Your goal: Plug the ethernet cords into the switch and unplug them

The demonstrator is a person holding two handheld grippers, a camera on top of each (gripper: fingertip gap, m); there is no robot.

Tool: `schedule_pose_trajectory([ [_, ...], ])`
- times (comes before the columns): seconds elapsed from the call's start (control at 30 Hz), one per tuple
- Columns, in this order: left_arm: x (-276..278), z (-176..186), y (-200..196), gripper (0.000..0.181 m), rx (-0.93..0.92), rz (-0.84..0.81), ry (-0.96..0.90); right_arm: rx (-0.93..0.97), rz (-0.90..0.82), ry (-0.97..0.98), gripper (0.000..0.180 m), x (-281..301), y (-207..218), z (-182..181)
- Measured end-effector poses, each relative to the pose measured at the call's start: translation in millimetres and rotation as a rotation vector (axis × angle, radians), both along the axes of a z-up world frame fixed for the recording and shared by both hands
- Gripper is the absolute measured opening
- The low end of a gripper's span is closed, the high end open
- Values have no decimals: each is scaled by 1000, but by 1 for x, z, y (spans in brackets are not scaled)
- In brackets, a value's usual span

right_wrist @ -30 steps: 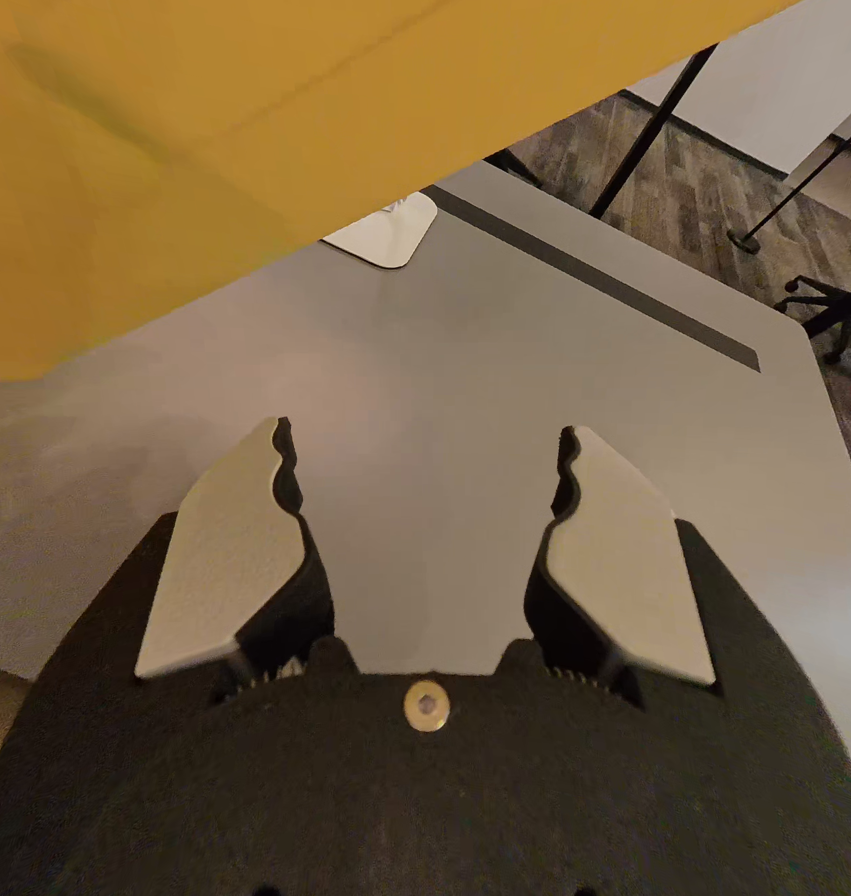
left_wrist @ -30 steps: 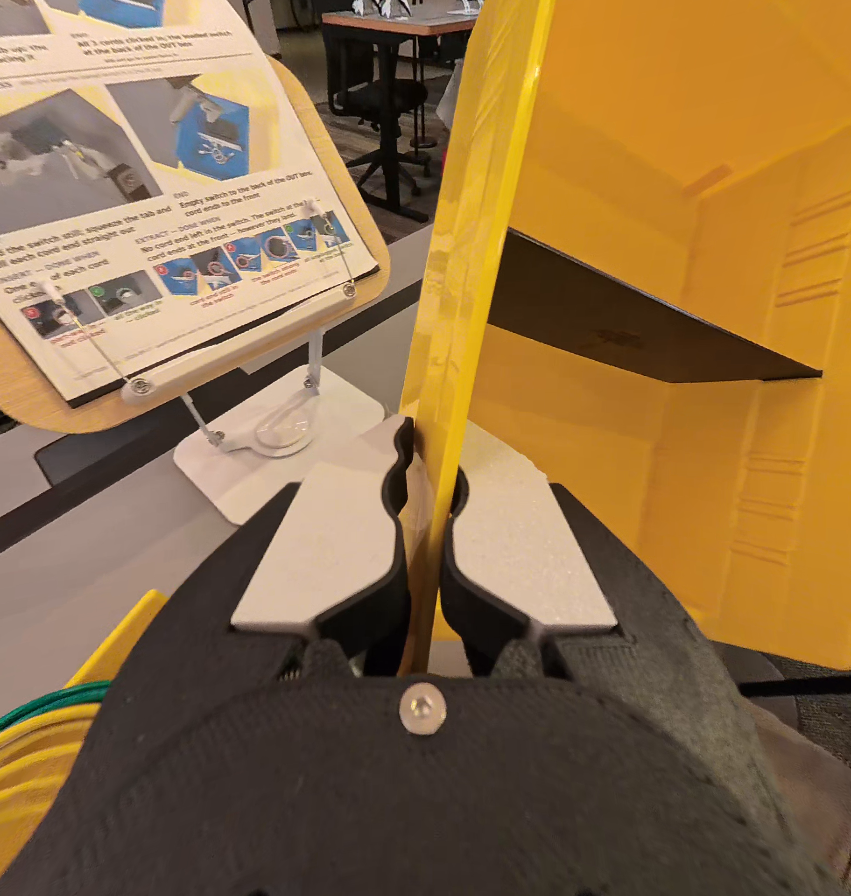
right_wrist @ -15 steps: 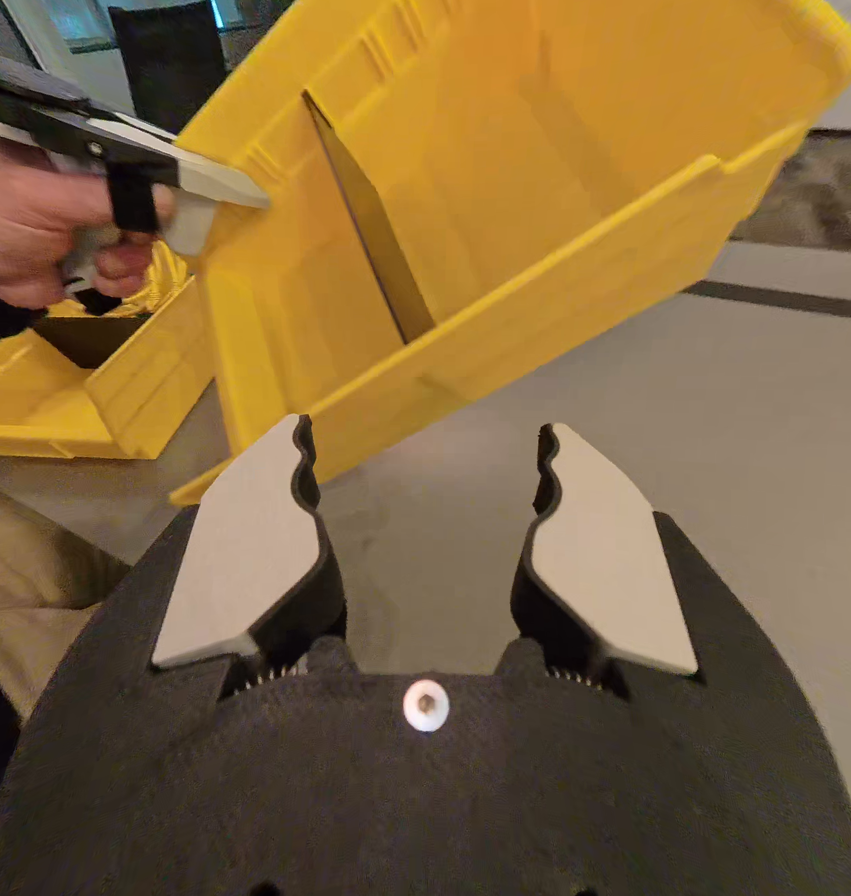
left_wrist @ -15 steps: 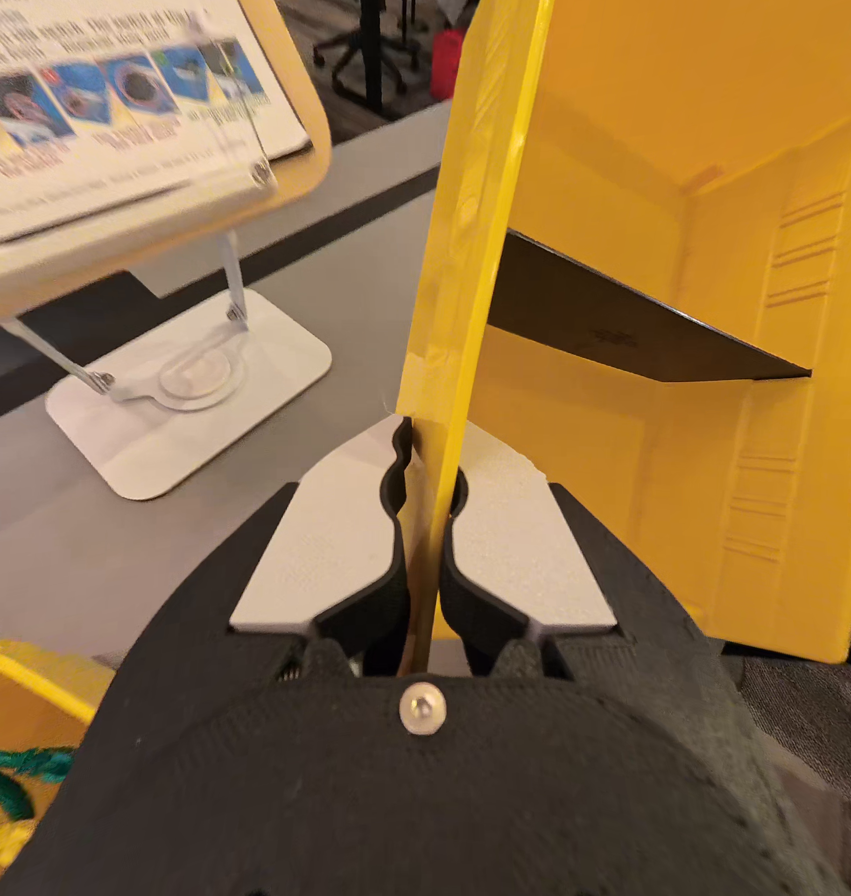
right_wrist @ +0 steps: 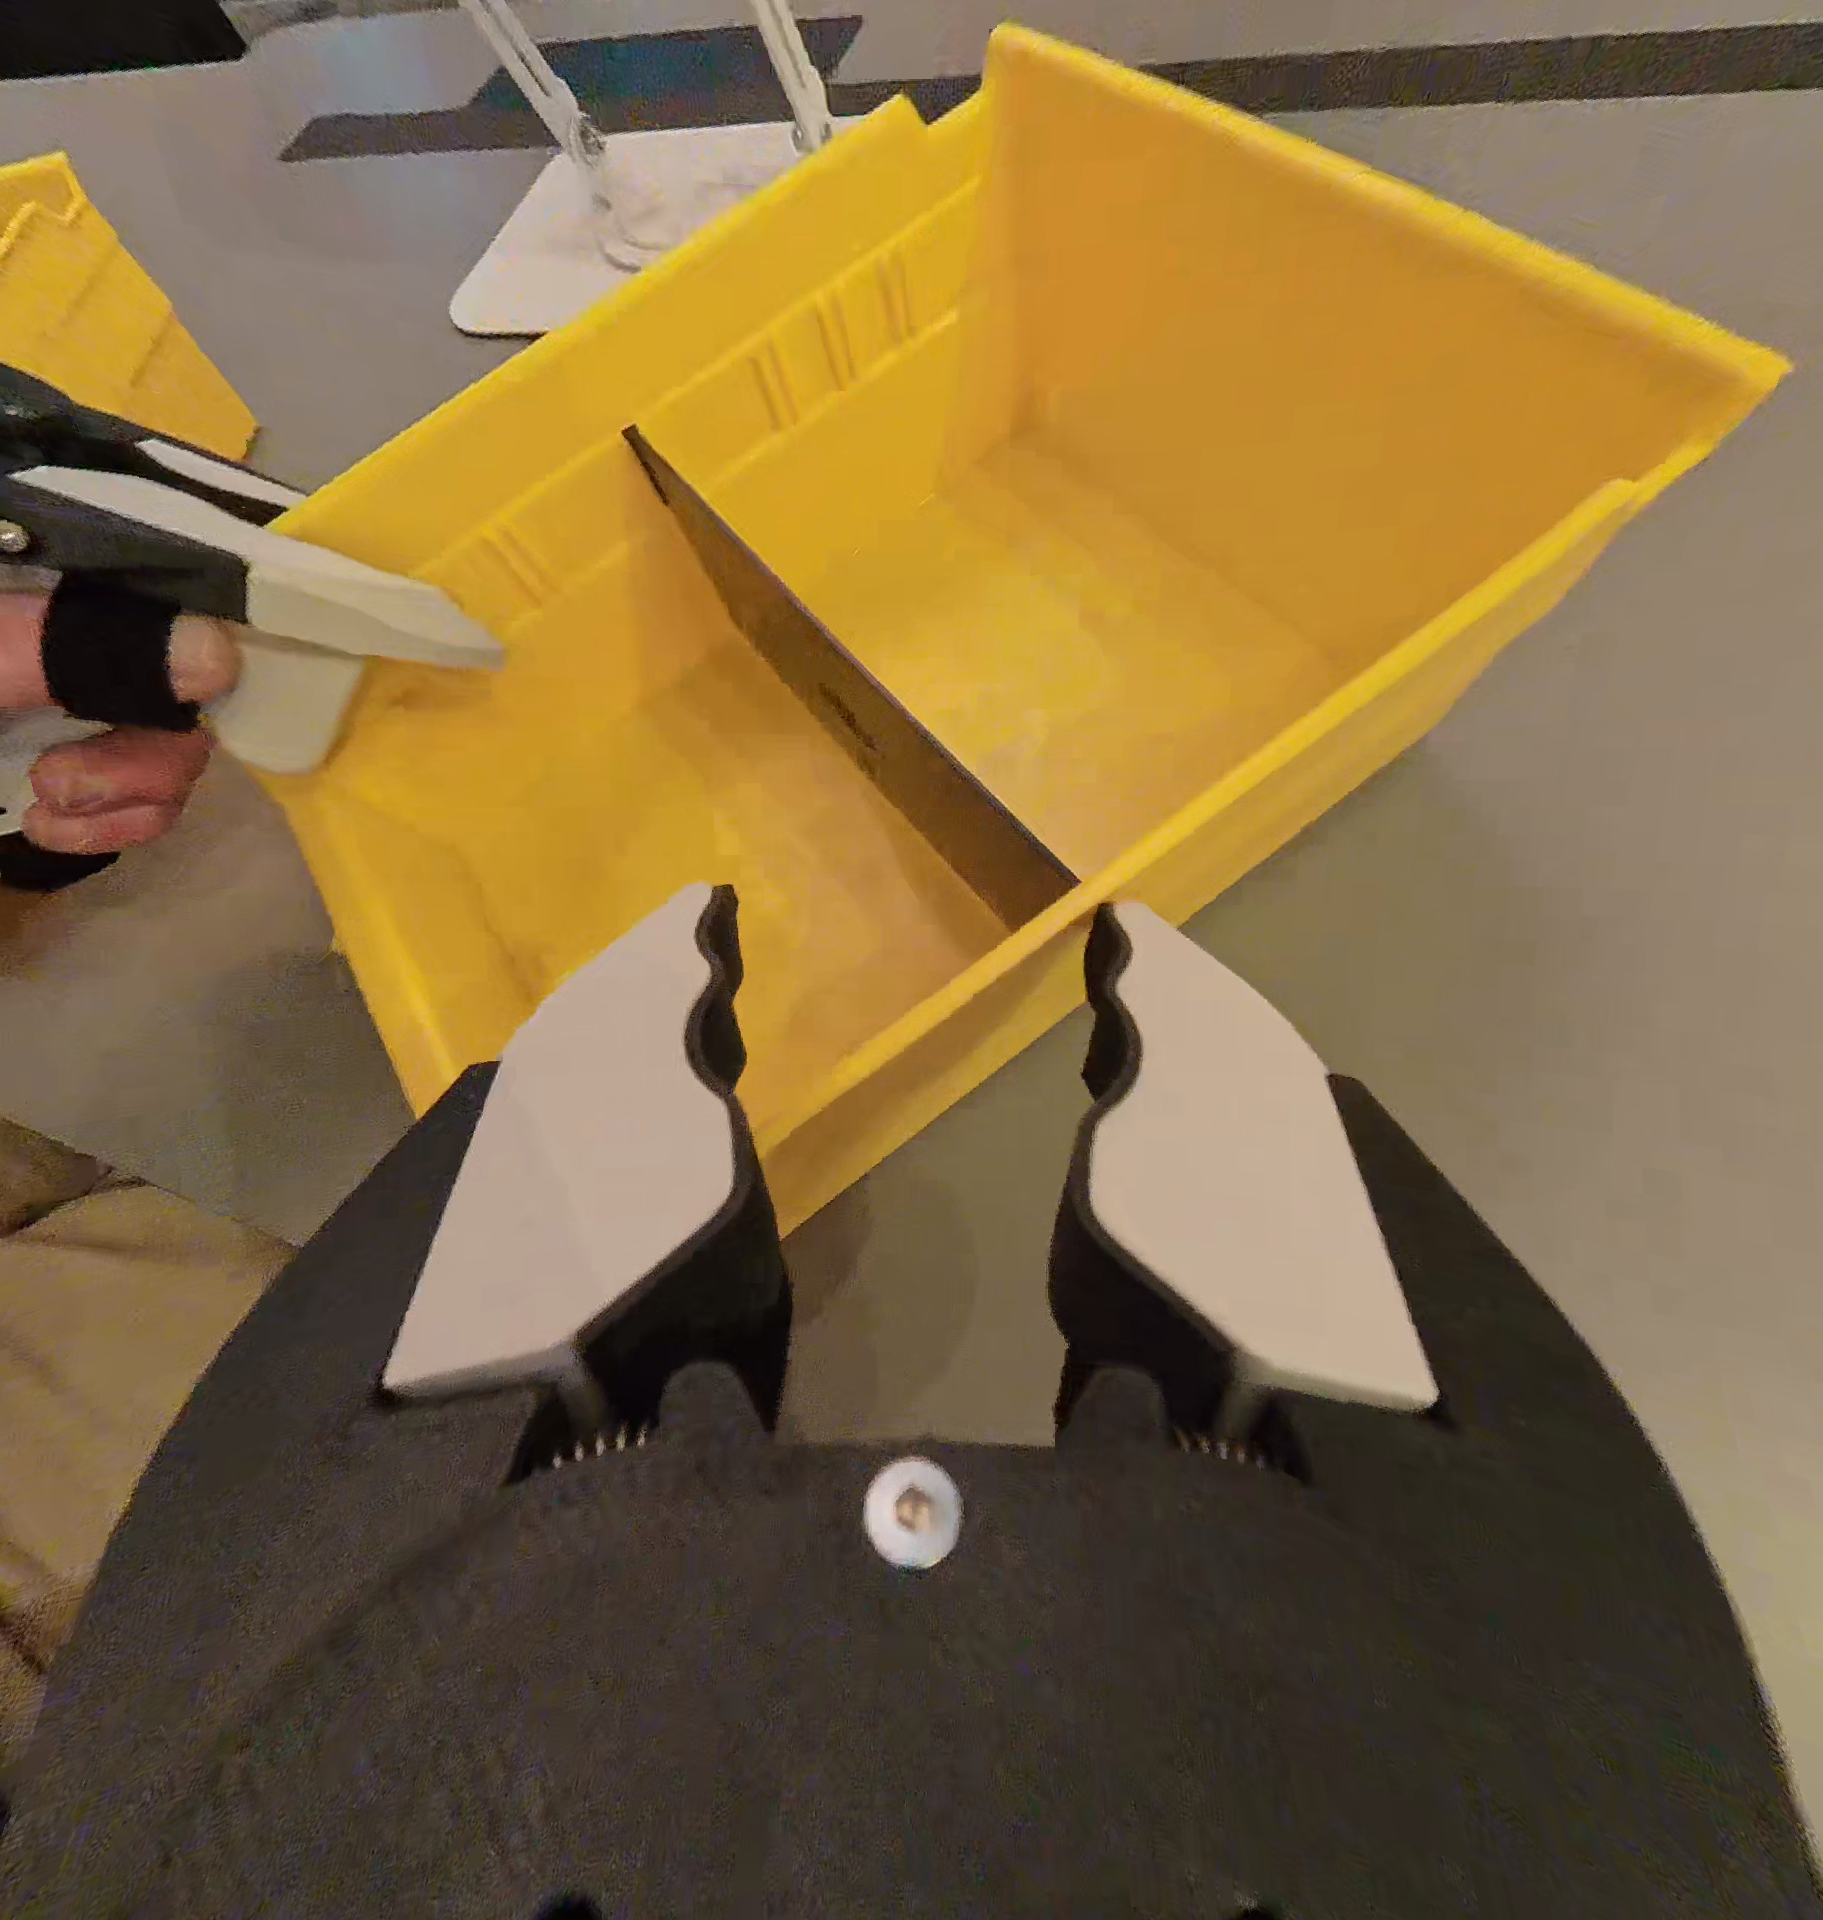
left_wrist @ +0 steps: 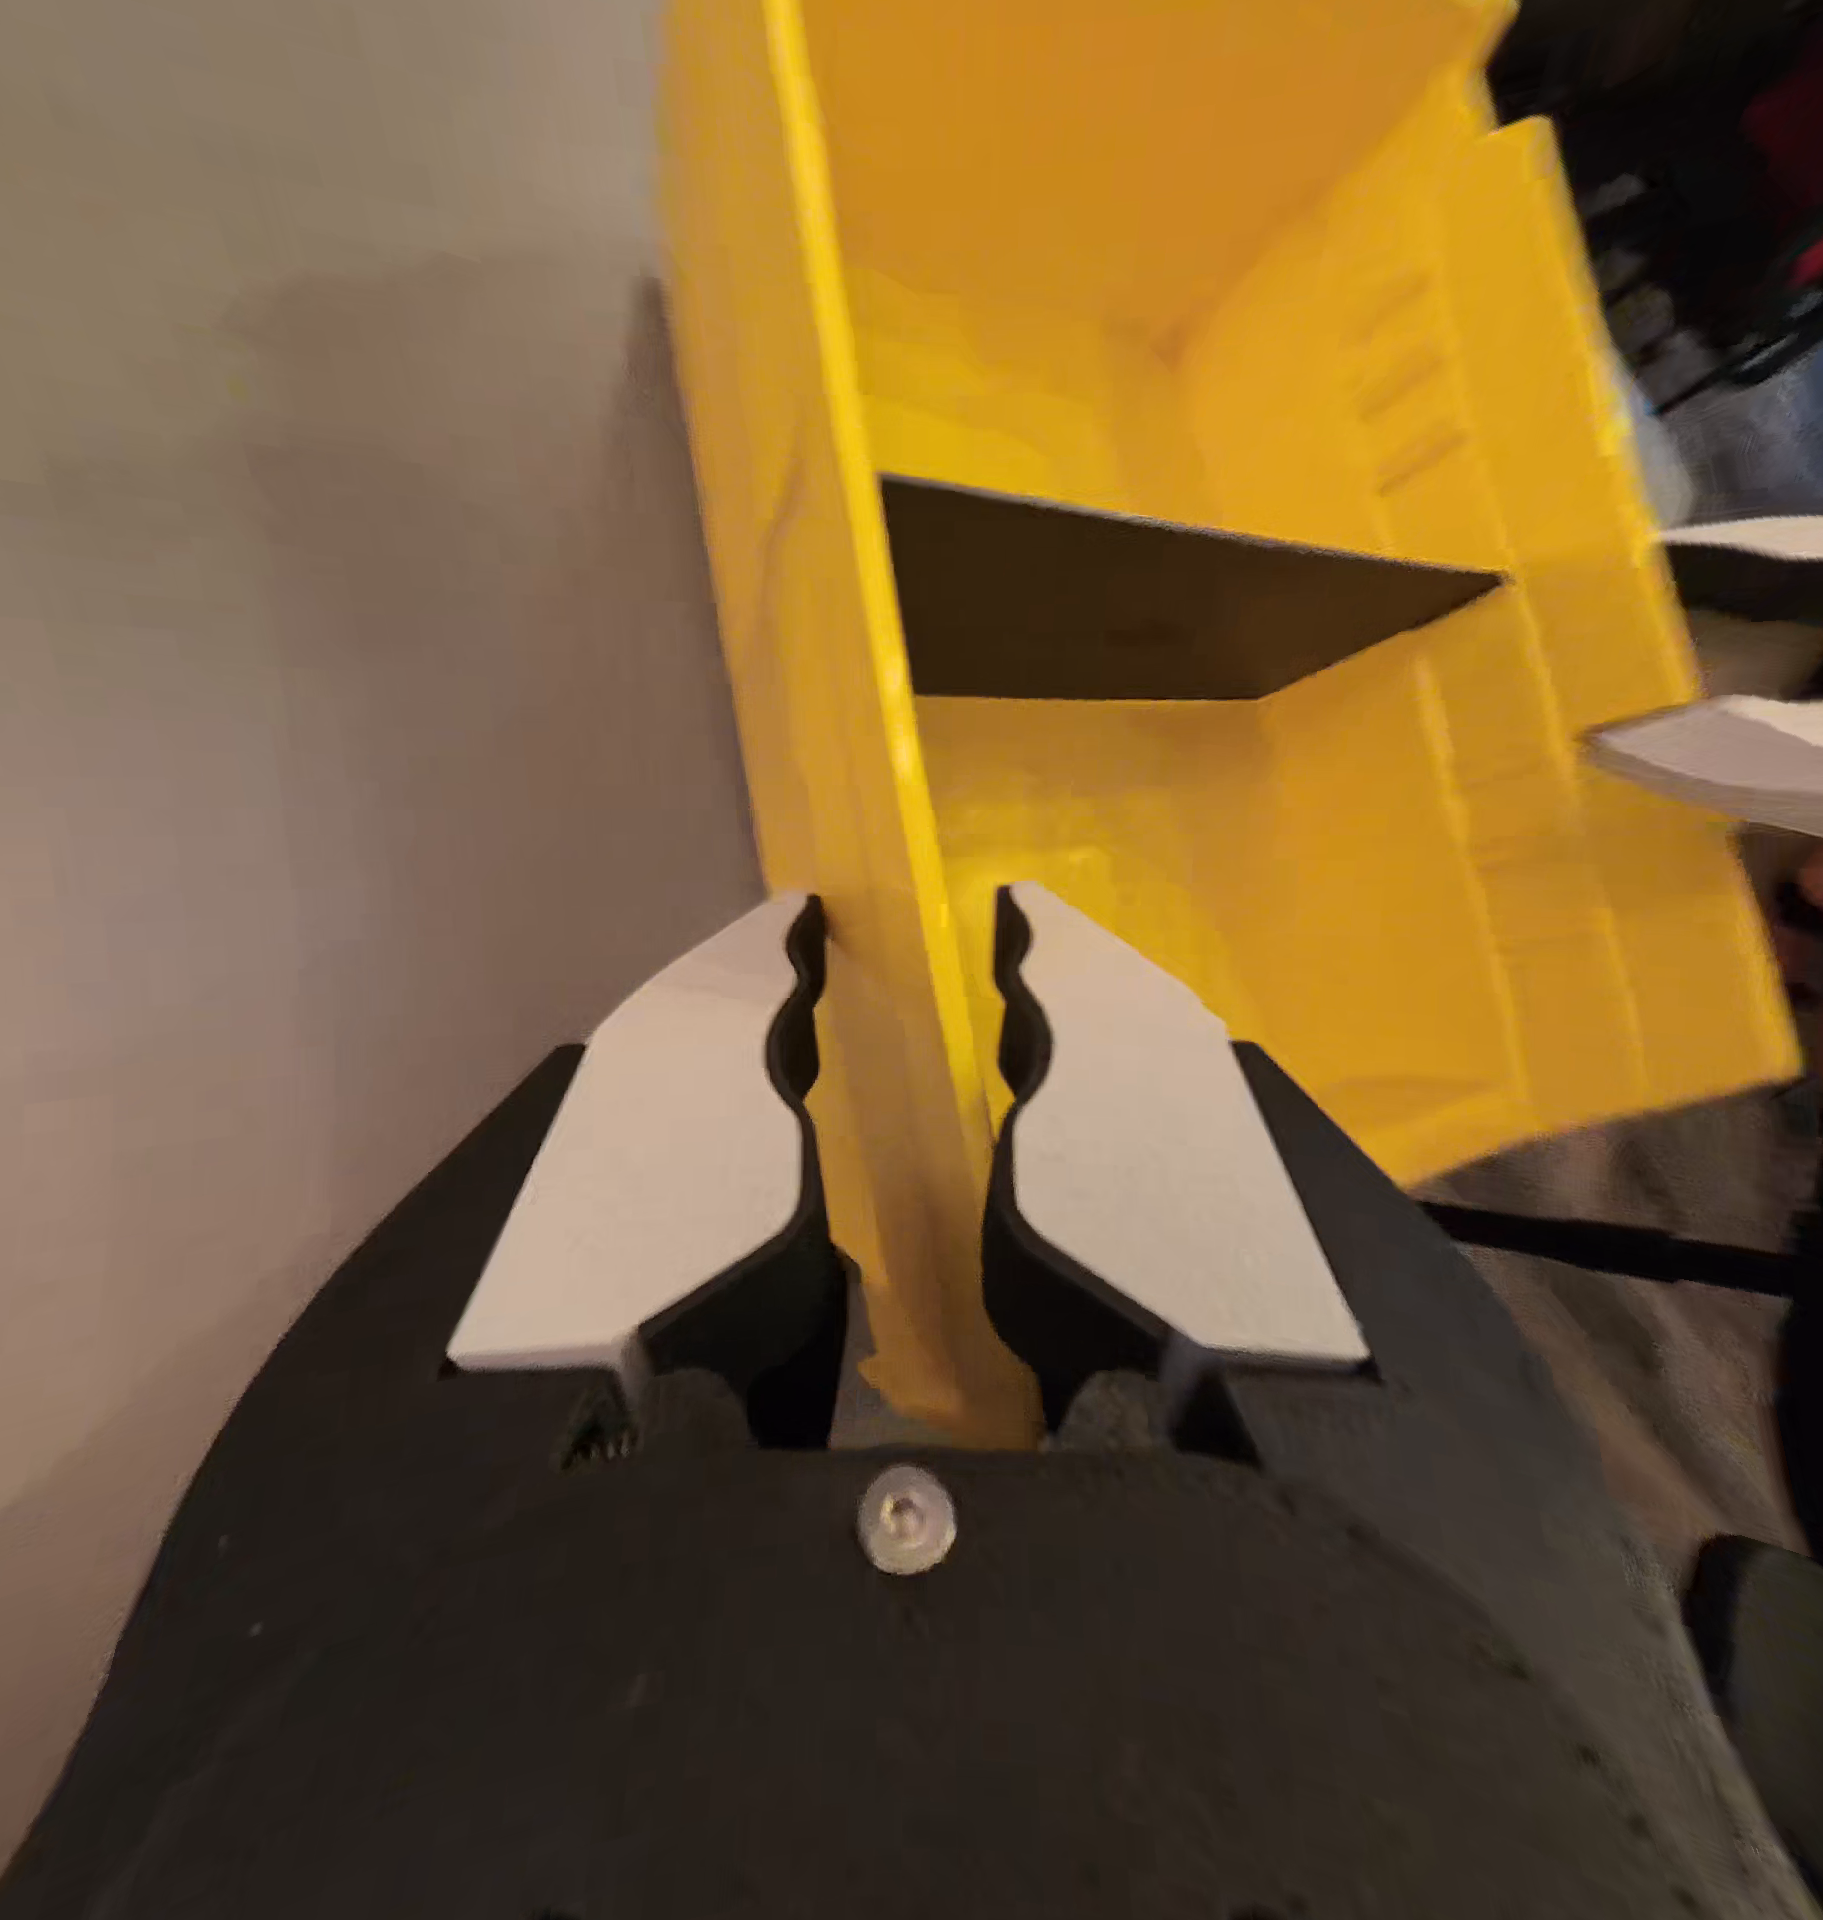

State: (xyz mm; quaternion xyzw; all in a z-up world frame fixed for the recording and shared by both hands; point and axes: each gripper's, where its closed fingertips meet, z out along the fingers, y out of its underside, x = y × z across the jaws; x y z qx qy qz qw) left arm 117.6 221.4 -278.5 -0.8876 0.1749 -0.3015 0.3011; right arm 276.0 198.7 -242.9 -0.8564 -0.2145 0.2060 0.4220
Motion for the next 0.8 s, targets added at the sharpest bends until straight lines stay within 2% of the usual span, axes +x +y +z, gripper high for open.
schedule_pose_trajectory([
  [0.07, 21, 5, -9, 47, -23, -19, -123, -37, -3, -33, 54, 19, 9, -2],
  [0.23, 69, 13, -38, 67, -109, -221, -217, -44, -65, -171, 19, 76, 43, -6],
  [0.3, 76, 22, -47, 73, -128, -274, -250, -99, -50, -182, 18, 89, 48, -12],
  [0.33, 74, 34, -49, 66, -98, -280, -292, -111, -43, -194, 20, 92, 50, -12],
  [0.4, 60, 65, -60, 64, -39, -291, -356, -86, -41, -216, 24, 95, 53, -7],
  [0.47, 27, 88, -70, 62, 88, -278, -266, -66, -47, -239, 35, 96, 51, -1],
  [0.57, -43, 116, -82, 70, 212, -178, -133, -89, -18, -290, 56, 92, 37, 2],
  [0.7, -194, 121, -85, 69, 341, 119, 261, -137, 22, -336, 57, 82, 21, -5],
  [0.73, -234, 119, -91, 62, 342, 191, 358, -140, 22, -364, 56, 83, 20, -8],
  [0.8, -301, 101, -112, 60, 252, 265, 520, -150, 17, -422, 54, 85, 20, -15],
])
